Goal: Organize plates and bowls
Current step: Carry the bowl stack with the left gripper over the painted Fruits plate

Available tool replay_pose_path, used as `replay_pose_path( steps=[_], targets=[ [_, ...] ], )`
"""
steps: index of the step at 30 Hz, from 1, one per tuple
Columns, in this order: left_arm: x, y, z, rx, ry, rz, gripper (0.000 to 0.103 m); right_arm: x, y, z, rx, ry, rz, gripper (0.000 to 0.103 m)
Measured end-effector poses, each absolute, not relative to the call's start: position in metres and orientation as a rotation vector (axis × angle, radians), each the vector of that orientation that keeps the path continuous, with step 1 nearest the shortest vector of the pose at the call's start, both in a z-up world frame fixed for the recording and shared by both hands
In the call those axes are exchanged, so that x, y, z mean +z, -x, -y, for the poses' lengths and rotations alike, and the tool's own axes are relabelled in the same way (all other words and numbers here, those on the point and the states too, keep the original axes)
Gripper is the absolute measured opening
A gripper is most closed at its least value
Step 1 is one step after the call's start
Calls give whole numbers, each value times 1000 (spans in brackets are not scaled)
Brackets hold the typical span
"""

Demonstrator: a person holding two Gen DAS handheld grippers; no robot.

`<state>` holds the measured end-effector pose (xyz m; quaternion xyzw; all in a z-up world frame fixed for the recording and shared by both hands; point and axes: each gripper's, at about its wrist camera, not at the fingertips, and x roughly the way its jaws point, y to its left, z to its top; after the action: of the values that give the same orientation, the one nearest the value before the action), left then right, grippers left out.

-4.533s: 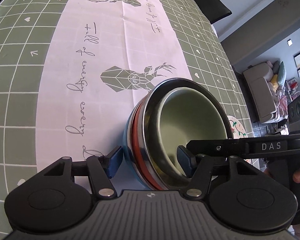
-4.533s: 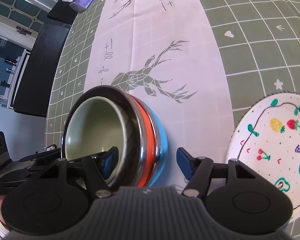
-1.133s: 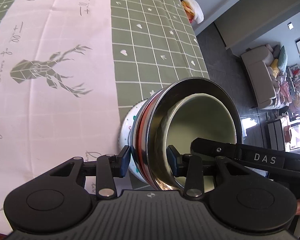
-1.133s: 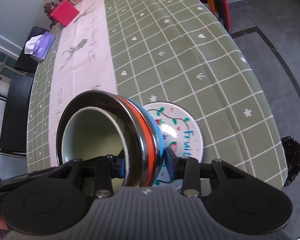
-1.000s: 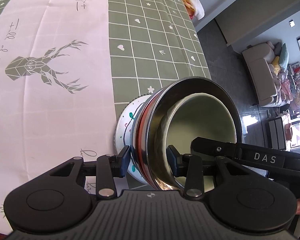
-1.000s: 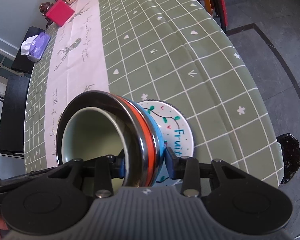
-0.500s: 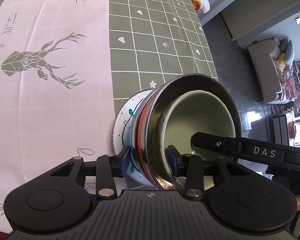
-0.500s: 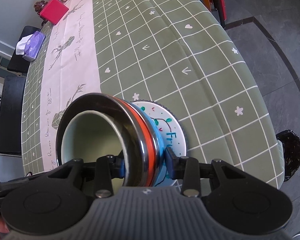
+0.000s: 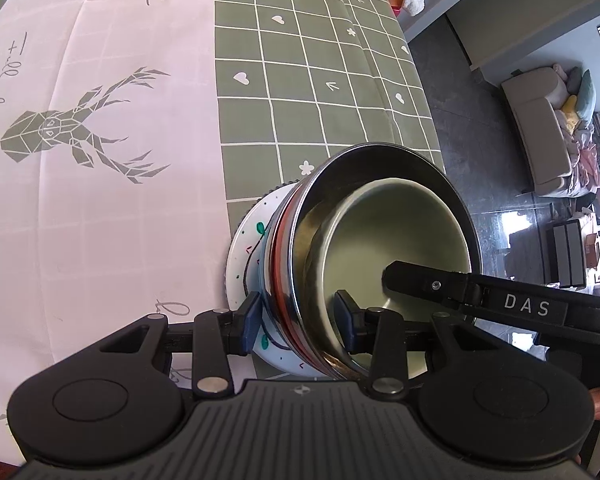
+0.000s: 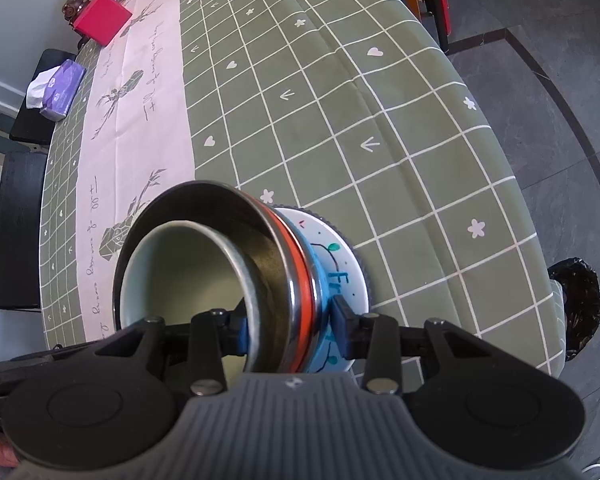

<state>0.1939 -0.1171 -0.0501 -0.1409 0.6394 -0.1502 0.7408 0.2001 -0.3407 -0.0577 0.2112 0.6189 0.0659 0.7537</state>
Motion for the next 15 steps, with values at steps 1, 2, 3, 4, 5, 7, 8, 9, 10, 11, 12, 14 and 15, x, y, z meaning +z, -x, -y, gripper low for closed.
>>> replay_pose_path(
  steps=[1,2,3,4,5,7,8,9,10,11,12,14,15],
  targets=[
    [-50,-194,117,-330,315,-1402,44,-58,-200,341,144,-461,-1352,39],
    [-50,-195,116,-331,316,-1402,44,-58,-201,341,144,-462,-1353,40],
    [-50,-196,116,-333,315,-1404,44,-58,-201,340,143,-459,-1354,41],
    [-50,-196,116,-333,314,-1405,44,-57,-201,339,142,-454,-1355,41],
    [-50,-196,116,-333,310,-1406,44,-57,-202,338,142,-448,-1356,41],
    [-49,-197,117,-334,303,-1405,44,-55,-202,336,144,-435,-1352,43],
    [-48,-198,118,-333,300,-1403,44,-55,-203,336,143,-430,-1349,43],
    [-48,-198,118,-333,294,-1400,44,-54,-204,336,143,-427,-1345,44],
    [-47,-198,118,-332,293,-1398,44,-54,-204,336,144,-426,-1343,45],
    [-47,-199,118,-333,291,-1395,45,-54,-204,335,145,-426,-1342,46],
    [-47,-199,118,-334,290,-1392,45,-53,-205,335,146,-427,-1340,48],
    [-46,-200,117,-341,296,-1389,46,-52,-205,335,148,-426,-1337,50],
    [-46,-200,117,-347,295,-1387,46,-51,-205,335,150,-428,-1332,53]
  ],
)
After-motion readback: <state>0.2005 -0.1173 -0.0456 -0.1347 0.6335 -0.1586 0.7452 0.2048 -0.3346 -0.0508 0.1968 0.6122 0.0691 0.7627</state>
